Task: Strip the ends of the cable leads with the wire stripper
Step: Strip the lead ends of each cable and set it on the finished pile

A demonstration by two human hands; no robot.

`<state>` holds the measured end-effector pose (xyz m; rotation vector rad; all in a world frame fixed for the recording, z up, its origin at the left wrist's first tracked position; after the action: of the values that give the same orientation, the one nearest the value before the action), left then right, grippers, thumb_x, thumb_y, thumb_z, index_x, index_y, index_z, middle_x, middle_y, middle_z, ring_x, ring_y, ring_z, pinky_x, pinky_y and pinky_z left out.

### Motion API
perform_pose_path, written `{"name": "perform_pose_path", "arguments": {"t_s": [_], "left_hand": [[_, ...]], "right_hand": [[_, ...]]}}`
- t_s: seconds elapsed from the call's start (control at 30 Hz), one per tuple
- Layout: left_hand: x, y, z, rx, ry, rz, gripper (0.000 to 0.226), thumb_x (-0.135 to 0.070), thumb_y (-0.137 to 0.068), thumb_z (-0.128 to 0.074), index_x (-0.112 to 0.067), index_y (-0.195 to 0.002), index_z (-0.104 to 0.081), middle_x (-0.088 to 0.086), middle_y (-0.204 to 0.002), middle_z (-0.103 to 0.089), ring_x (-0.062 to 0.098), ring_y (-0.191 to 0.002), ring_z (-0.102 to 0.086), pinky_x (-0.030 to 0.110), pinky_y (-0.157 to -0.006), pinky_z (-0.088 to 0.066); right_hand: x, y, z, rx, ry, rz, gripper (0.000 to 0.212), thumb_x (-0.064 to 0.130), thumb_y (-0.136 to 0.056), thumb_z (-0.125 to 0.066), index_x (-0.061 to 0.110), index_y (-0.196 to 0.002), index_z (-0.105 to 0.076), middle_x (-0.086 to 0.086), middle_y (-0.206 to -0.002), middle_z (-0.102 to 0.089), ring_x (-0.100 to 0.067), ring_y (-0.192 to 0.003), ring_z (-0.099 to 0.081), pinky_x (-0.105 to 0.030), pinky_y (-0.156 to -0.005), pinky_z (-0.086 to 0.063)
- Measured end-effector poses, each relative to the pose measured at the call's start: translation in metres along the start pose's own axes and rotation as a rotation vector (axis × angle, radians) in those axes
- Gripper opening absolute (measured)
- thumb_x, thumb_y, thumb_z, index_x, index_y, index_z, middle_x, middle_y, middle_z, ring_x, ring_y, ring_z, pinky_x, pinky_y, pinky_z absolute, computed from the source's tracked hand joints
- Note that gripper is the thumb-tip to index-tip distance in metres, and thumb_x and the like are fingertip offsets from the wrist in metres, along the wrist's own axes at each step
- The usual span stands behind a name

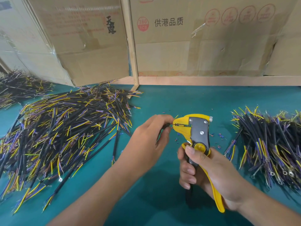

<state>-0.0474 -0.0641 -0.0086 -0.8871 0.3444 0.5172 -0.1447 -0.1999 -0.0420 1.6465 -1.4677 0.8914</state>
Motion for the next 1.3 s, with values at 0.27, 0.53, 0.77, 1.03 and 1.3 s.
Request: {"name": "perform_pose_path", "arguments": {"t_s": [0.27, 0.53, 0.77, 1.03, 1.3], "left_hand": [[-0.001, 0.000, 0.005, -0.050, -0.148, -0.055, 0.020, -0.022, -0.097, -0.056, -0.009, -0.107, -0.067, 0.000, -0.092, -0.068, 0.023, -0.074, -0.063, 0.041, -0.063, -0.053], [0.012, -0.003, 0.008, 0.092, 0.145, 0.105, 0.013, -0.025, -0.097, -0.058, -0.017, -0.095, -0.068, -0.008, -0.070, -0.063, 0.004, -0.051, -0.037, 0.011, -0.051, -0.029], [0.019, -0.003, 0.002, 0.128, 0.236, 0.176, 0.015, -0.021, -0.101, -0.054, -0.023, -0.088, -0.061, -0.012, -0.066, -0.048, 0.009, -0.060, -0.038, 0.023, -0.055, -0.035], [0.023, -0.009, 0.020, 0.172, -0.085, -0.119, 0.020, -0.020, -0.101, -0.051, -0.006, -0.094, -0.064, -0.006, -0.080, -0.056, 0.014, -0.071, -0.049, 0.019, -0.067, -0.040], [0.027, -0.009, 0.020, 0.205, -0.122, -0.157, 0.019, -0.018, -0.101, -0.051, -0.005, -0.095, -0.063, -0.002, -0.083, -0.059, 0.019, -0.073, -0.053, 0.032, -0.068, -0.046]], "right_hand": [[0.000, 0.001, 0.000, 0.031, -0.012, -0.013, 0.049, 0.044, -0.070, -0.086, 0.003, -0.086, -0.063, -0.010, -0.062, -0.034, -0.022, -0.048, -0.034, -0.035, -0.049, -0.040], [0.006, 0.002, 0.004, -0.044, 0.048, -0.015, 0.054, 0.054, -0.064, -0.088, 0.008, -0.076, -0.061, -0.004, -0.056, -0.032, -0.016, -0.040, -0.029, -0.026, -0.042, -0.034], [0.008, 0.002, 0.005, -0.084, 0.125, -0.015, 0.044, 0.052, -0.072, -0.077, 0.012, -0.070, -0.058, -0.003, -0.055, -0.029, -0.015, -0.038, -0.026, -0.022, -0.041, -0.032], [0.014, 0.003, 0.006, -0.080, 0.246, -0.041, 0.047, 0.057, -0.071, -0.077, 0.013, -0.073, -0.061, -0.004, -0.058, -0.031, -0.016, -0.041, -0.027, -0.023, -0.041, -0.032], [0.016, 0.006, 0.005, -0.077, 0.282, -0.052, 0.045, 0.057, -0.071, -0.076, 0.014, -0.072, -0.062, -0.004, -0.059, -0.032, -0.016, -0.042, -0.028, -0.023, -0.041, -0.032]]}}
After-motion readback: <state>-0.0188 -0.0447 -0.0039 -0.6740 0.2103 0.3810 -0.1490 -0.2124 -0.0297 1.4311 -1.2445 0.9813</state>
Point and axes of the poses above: each hand's wrist, its own y-axis away from the middle knuckle, its own z-axis out of the back of the hand, x = y × z, the point moved 2 cm from there along -y, towards the middle knuckle
